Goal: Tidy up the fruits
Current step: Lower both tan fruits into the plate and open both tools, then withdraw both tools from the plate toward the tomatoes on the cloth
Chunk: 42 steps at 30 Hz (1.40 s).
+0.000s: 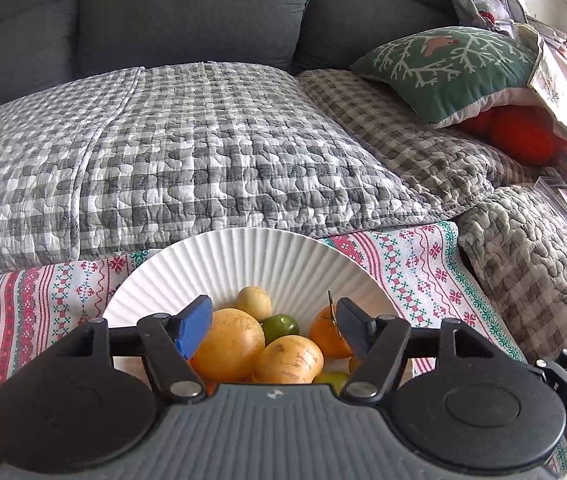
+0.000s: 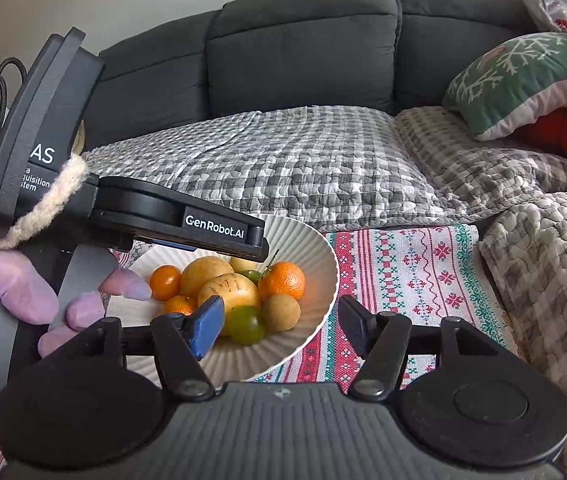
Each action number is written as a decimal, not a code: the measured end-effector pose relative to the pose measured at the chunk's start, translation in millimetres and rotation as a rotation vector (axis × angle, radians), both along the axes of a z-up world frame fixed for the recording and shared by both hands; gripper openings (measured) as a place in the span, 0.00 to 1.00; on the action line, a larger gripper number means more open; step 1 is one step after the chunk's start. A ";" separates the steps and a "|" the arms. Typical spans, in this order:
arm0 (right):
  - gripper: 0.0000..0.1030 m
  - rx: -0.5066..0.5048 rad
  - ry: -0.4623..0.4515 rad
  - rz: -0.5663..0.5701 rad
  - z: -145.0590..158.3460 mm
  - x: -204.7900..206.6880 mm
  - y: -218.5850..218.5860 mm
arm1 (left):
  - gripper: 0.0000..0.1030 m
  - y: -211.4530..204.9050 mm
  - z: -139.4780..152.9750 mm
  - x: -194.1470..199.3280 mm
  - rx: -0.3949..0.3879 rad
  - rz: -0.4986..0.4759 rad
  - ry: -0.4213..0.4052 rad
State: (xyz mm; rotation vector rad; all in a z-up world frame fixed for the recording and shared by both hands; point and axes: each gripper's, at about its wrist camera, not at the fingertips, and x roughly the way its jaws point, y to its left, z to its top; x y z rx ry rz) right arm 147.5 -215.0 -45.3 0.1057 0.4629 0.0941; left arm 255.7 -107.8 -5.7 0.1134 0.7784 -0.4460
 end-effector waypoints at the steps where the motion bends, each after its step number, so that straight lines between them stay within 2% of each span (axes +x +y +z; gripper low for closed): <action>1: 0.65 -0.002 0.001 -0.001 1.5 -3.9 0.6 | 0.75 3.6 3.5 -6.2 0.008 0.003 -0.009; 4: 0.68 0.004 0.017 -0.001 5.3 -13.7 0.9 | 0.82 16.0 12.9 -22.7 0.024 0.001 -0.039; 12: 0.74 -0.032 0.056 0.006 12.5 -44.3 8.0 | 0.88 53.7 26.0 -60.5 0.003 0.057 -0.024; 16: 0.76 -0.024 0.061 -0.007 14.6 -58.3 7.1 | 0.91 66.1 27.1 -84.4 0.023 0.068 -0.032; 34: 0.85 -0.031 0.082 -0.020 11.4 -97.1 24.6 | 0.98 106.9 7.3 -150.2 0.019 0.160 0.038; 40: 0.91 -0.021 0.085 -0.055 0.7 -105.3 24.6 | 0.99 111.0 -5.1 -161.8 0.044 0.186 0.038; 42: 0.91 -0.030 0.112 -0.066 -4.4 -105.2 25.1 | 0.99 110.0 -10.5 -166.3 0.069 0.188 0.040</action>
